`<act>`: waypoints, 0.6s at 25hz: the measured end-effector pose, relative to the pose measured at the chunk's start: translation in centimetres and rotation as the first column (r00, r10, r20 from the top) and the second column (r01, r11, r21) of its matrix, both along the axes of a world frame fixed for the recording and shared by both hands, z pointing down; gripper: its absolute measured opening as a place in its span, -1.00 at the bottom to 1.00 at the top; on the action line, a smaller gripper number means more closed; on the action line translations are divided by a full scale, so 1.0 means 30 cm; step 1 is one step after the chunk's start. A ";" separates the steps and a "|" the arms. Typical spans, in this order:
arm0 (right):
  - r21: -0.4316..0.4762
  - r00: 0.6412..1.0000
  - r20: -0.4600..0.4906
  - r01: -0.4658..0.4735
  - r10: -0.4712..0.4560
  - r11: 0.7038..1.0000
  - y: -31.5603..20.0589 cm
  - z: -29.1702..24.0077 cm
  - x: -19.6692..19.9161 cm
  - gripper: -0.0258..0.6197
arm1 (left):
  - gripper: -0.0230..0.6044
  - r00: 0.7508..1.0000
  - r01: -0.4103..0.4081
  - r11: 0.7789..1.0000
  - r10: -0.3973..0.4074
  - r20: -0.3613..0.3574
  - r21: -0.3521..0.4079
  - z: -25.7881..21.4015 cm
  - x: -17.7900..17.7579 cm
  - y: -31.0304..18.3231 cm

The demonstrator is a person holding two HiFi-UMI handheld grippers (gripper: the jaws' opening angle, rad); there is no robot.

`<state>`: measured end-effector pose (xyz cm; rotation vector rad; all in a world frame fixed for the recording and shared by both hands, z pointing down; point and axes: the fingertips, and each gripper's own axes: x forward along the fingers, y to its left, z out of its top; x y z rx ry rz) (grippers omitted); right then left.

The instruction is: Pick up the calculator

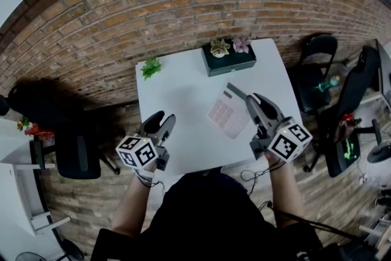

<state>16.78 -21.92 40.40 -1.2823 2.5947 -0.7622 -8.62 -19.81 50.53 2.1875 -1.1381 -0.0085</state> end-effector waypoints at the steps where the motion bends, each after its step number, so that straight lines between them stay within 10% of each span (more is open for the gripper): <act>1: 0.000 1.000 0.000 0.000 0.000 1.000 0.000 -0.001 0.000 -0.74 | -0.27 1.000 -0.003 1.000 0.003 0.000 -0.001 0.001 0.005 0.001; 15: 0.002 1.000 -0.011 0.000 0.000 1.000 0.015 -0.005 -0.003 -0.74 | -0.27 1.000 -0.018 1.000 0.018 -0.001 -0.009 0.015 0.007 0.009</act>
